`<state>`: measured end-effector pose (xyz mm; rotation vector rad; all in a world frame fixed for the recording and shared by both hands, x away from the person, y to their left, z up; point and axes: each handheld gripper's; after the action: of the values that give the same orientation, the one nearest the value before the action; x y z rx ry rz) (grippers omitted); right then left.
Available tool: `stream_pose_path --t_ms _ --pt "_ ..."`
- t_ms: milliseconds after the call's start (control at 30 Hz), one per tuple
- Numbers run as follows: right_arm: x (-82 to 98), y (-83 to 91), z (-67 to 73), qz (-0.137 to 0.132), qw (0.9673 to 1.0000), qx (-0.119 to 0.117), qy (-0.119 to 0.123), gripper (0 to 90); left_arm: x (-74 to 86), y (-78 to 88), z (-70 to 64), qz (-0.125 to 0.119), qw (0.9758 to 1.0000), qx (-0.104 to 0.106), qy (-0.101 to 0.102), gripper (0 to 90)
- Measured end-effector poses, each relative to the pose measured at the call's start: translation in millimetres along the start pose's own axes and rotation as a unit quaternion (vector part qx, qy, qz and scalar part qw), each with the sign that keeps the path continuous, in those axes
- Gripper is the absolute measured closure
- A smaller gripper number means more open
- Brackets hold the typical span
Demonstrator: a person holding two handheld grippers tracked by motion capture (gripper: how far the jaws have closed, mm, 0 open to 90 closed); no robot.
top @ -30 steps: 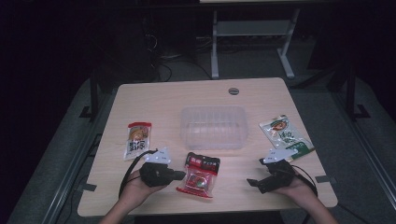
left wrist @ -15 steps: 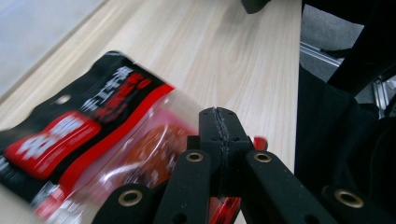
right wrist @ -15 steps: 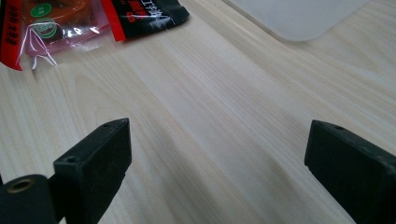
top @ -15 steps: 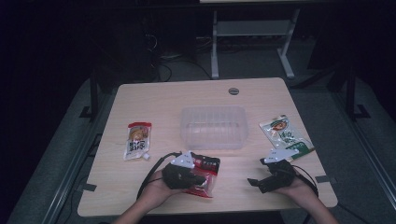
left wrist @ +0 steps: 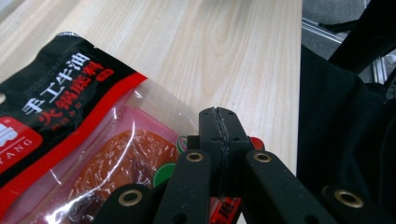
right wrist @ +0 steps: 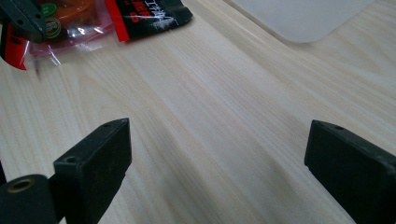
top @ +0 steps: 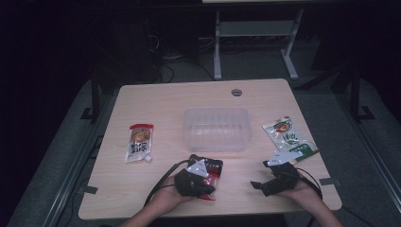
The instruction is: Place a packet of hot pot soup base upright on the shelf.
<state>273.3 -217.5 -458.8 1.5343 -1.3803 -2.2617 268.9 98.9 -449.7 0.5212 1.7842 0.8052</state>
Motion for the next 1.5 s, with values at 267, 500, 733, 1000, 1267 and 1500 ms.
stream_pose_path --t_ms 267,500,733,1000,1267,1500 --pt "-0.1 0.5 0.3 -0.002 1.0000 0.000 0.000 7.0 4.7 5.3 0.6 0.005 1.0000 -0.002 0.006 89.7" --pt "0.5 1.2 -0.2 -0.003 1.0000 0.001 0.000 7.0 13.9 18.0 3.5 0.011 0.9998 -0.004 0.018 89.6" --pt "0.2 0.4 0.0 -0.003 1.0000 0.004 0.001 7.0 26.2 31.0 3.0 0.028 0.9993 -0.012 0.023 89.7" --pt "0.3 1.1 -1.0 -0.005 1.0000 0.008 0.000 7.0 33.6 37.2 0.3 0.040 0.9987 -0.020 0.024 89.6" --pt "0.0 0.3 -1.0 -0.004 0.9999 0.010 -0.001 7.0 45.0 49.3 3.9 0.040 0.9982 -0.032 0.029 89.6" --pt "0.0 1.4 -1.8 -0.003 0.9999 0.014 -0.002 7.0 52.4 60.1 10.0 0.046 0.9967 -0.060 0.030 89.6"
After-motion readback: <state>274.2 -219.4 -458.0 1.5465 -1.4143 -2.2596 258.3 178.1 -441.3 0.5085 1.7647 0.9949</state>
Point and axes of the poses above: each handheld gripper's, and its own axes: y roughly backward along the jaws, x roughly out of its underside, z roughly to its left, and after that the axes turned 1 degree about y, right-handed
